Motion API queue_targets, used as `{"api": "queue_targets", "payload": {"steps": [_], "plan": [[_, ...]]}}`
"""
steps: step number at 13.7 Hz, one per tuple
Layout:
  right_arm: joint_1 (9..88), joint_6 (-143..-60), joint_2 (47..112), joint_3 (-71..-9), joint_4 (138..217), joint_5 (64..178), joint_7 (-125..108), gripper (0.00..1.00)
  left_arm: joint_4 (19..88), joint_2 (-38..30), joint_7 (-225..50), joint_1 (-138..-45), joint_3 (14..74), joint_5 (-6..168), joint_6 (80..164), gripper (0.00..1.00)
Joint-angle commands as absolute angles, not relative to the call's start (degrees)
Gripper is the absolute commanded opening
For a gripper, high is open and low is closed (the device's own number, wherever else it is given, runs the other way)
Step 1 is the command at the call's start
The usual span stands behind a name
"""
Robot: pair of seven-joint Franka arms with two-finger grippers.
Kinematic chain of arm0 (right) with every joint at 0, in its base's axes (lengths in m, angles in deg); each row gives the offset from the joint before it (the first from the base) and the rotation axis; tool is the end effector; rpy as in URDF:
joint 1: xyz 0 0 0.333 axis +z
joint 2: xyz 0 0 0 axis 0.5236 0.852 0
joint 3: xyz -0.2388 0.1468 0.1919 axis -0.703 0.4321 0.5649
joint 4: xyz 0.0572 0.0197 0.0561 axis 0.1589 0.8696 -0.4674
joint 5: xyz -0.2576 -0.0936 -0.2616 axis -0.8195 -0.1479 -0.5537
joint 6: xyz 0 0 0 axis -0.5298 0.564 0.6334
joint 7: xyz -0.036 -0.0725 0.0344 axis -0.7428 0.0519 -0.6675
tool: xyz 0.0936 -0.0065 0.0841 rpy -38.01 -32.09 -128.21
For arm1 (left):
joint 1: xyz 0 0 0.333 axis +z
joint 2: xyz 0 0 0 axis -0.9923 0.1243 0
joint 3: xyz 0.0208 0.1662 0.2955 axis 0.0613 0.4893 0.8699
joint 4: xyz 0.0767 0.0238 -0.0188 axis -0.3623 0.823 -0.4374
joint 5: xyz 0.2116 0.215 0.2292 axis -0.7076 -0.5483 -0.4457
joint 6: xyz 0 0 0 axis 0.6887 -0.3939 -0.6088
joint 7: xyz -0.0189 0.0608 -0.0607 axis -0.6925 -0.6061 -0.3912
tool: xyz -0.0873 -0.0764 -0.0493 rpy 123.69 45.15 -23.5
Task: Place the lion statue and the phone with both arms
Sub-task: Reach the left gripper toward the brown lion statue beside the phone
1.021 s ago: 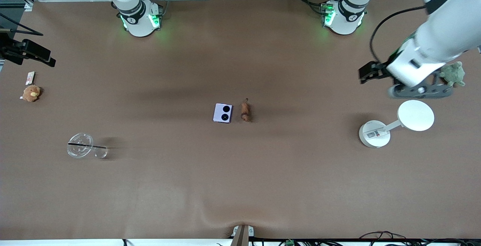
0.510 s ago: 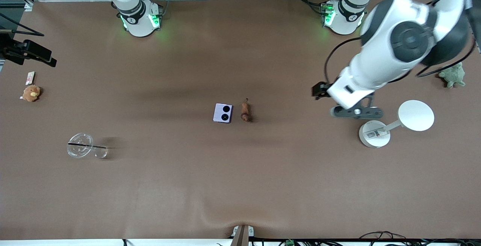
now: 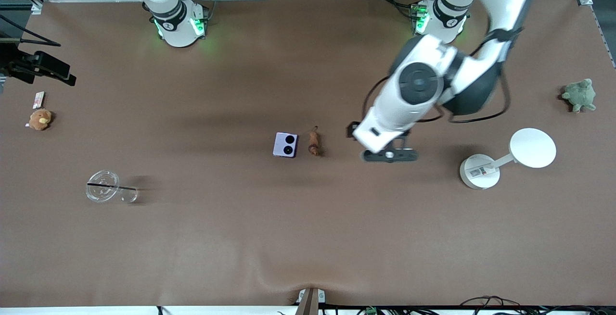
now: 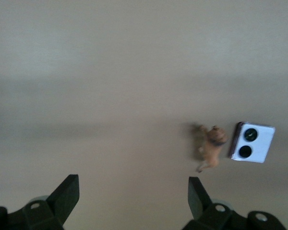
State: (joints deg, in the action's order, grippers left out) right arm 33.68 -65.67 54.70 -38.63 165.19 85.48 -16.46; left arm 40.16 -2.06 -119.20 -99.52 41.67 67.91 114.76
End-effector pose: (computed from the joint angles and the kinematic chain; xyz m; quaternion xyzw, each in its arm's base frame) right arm 0.5135 -0.0141 0.6487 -0.9977 0.0387 0.0541 0.0159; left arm 0.5673 -0.3777 0.4118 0.9987 0.0108 -0.0390 0.0311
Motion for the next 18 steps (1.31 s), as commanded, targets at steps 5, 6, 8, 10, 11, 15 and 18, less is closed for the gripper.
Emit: {"api": "queue_targets", "payload": {"steps": [5, 6, 8, 10, 11, 15, 18], "plan": [[34.3, -65.3, 54.6, -38.9, 165.5, 84.8, -16.0, 1.0, 38.8, 7.7, -134.5, -108.8, 42.1, 60.5, 125.9, 1.0], [34.4, -65.3, 54.6, -38.9, 165.6, 84.8, -16.1, 1.0, 38.8, 9.1, -136.1, -109.3, 42.1, 60.2, 127.4, 1.0], [34.3, -65.3, 54.9, -38.9, 165.6, 84.8, -16.0, 1.0, 38.9, 11.3, -136.7, -110.3, 42.4, 60.1, 130.7, 0.97], [34.3, -65.3, 55.3, -38.9, 165.7, 84.9, -16.1, 1.0, 38.9, 13.2, -137.4, -111.6, 43.2, 60.1, 133.3, 0.92], [34.1, -65.3, 55.7, -38.9, 165.9, 85.1, -16.1, 1.0, 38.9, 14.2, -137.6, -113.0, 44.4, 60.1, 134.4, 0.88], [34.3, -66.4, 56.7, -38.9, 165.9, 85.6, -16.1, 1.0, 38.9, 16.4, -139.6, -117.5, 48.9, 60.1, 137.3, 0.73], [36.1, -67.7, 57.8, -38.9, 165.7, 85.7, -16.2, 1.0, 39.0, 17.2, -139.6, -117.6, 49.0, 60.1, 138.0, 0.6]]}}
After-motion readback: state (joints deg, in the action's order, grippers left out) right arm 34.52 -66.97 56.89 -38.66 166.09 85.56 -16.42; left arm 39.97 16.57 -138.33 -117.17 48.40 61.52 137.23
